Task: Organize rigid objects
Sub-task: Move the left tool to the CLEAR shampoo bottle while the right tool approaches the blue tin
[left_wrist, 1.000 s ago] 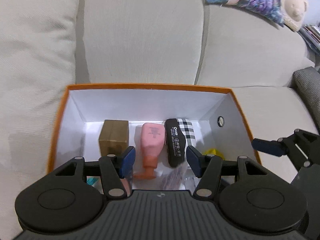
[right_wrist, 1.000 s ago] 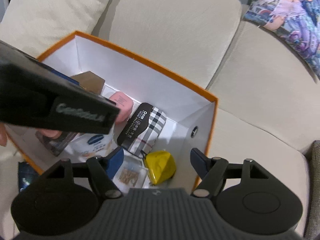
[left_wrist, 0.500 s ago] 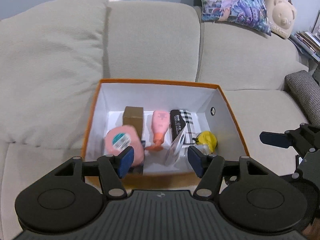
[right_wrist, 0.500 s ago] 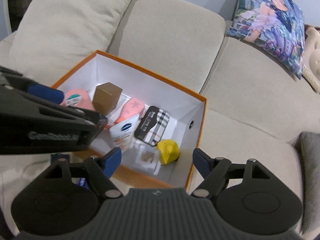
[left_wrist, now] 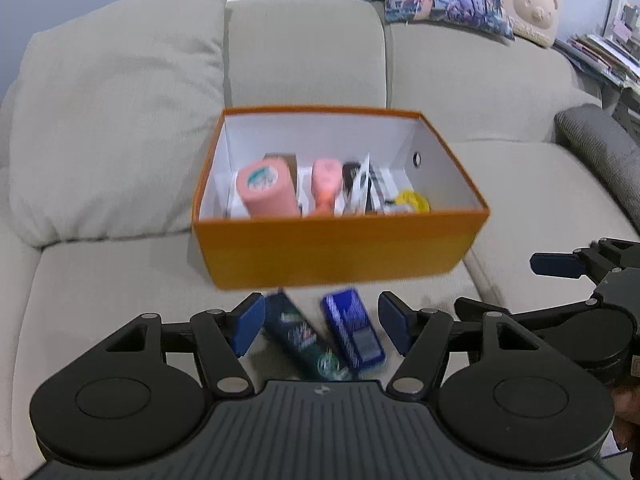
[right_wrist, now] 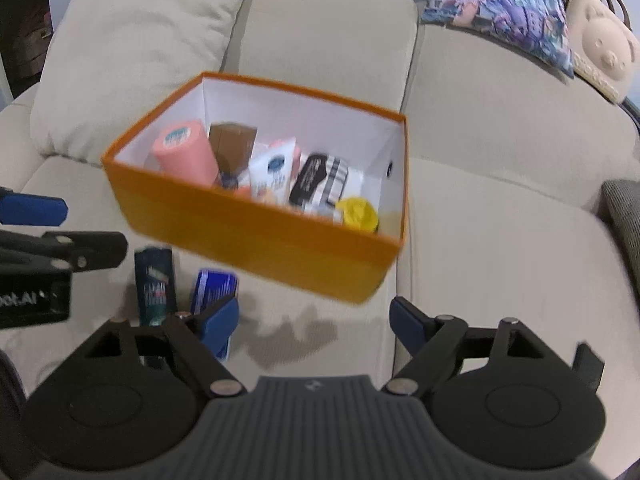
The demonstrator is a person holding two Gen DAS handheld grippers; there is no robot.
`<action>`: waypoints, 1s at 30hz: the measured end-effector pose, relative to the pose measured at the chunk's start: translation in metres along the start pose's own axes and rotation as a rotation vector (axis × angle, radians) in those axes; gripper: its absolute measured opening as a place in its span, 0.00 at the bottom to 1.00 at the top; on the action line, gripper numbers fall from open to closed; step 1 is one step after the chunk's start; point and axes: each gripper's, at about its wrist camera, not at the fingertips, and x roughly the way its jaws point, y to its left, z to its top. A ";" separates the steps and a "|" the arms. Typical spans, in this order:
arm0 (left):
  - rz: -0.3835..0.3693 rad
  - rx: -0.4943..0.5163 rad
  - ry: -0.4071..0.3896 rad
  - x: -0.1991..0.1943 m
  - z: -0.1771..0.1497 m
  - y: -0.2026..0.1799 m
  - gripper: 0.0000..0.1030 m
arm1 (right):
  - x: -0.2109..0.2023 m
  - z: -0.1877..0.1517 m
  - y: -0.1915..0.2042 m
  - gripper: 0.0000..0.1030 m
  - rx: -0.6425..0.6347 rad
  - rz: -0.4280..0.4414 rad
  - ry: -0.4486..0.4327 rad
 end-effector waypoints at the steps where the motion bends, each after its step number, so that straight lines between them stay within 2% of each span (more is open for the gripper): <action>1: 0.001 -0.007 0.000 0.000 -0.006 0.001 0.74 | 0.000 -0.008 0.001 0.81 0.007 -0.003 -0.005; 6: 0.014 -0.041 0.013 0.004 -0.035 0.009 0.75 | 0.002 -0.046 0.004 0.82 0.067 0.007 -0.008; 14: 0.040 -0.178 0.057 0.022 -0.057 0.038 0.75 | 0.026 -0.091 0.002 0.82 0.210 0.033 0.012; 16: 0.044 -0.196 0.063 0.027 -0.060 0.039 0.75 | 0.029 -0.094 -0.001 0.82 0.250 0.042 0.020; 18: 0.046 -0.209 0.074 0.033 -0.063 0.037 0.75 | 0.027 -0.093 -0.002 0.86 0.272 0.044 -0.013; 24: 0.041 -0.238 0.105 0.051 -0.065 0.027 0.75 | 0.024 -0.098 0.001 0.88 0.263 0.024 -0.052; 30: 0.026 -0.282 0.147 0.071 -0.060 0.019 0.75 | 0.023 -0.102 -0.015 0.90 0.346 0.067 -0.065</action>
